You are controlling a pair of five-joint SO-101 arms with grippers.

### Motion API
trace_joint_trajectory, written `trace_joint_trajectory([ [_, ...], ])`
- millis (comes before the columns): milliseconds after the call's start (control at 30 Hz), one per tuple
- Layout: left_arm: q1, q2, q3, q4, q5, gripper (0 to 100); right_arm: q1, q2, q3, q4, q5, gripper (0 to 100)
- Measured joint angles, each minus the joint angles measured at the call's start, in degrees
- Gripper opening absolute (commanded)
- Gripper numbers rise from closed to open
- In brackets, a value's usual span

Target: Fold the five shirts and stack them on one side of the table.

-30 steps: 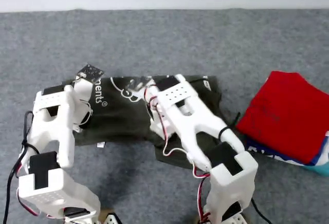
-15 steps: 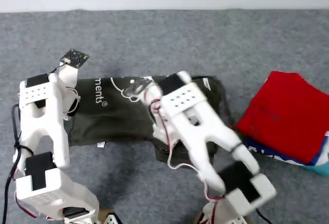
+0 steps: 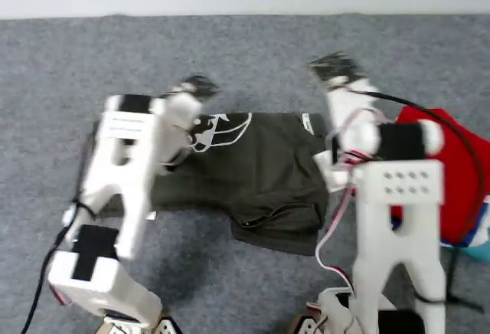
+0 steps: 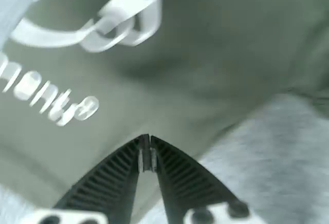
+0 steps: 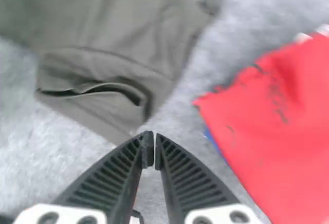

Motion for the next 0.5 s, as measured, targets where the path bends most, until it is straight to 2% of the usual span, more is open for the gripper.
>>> trace_joint_trajectory([
  [133, 12.7, 0.0, 0.0, 0.7, -0.1, 13, 8.9, -3.4, 0.0, 0.0, 0.0, 0.9],
  [200, 17.5, 0.0, 0.0, 0.7, -0.2, 15, 11.7, -4.7, 0.0, 0.0, 0.0, 0.9],
  [367, 23.6, 0.0, 0.0, 1.0, 0.2, 17, 16.5, -7.6, 0.0, 0.1, 0.0, 0.9],
  [500, 28.0, 0.0, 0.3, 0.3, 0.4, 18, 17.2, -9.3, 0.2, 0.2, 0.0, 0.9],
])
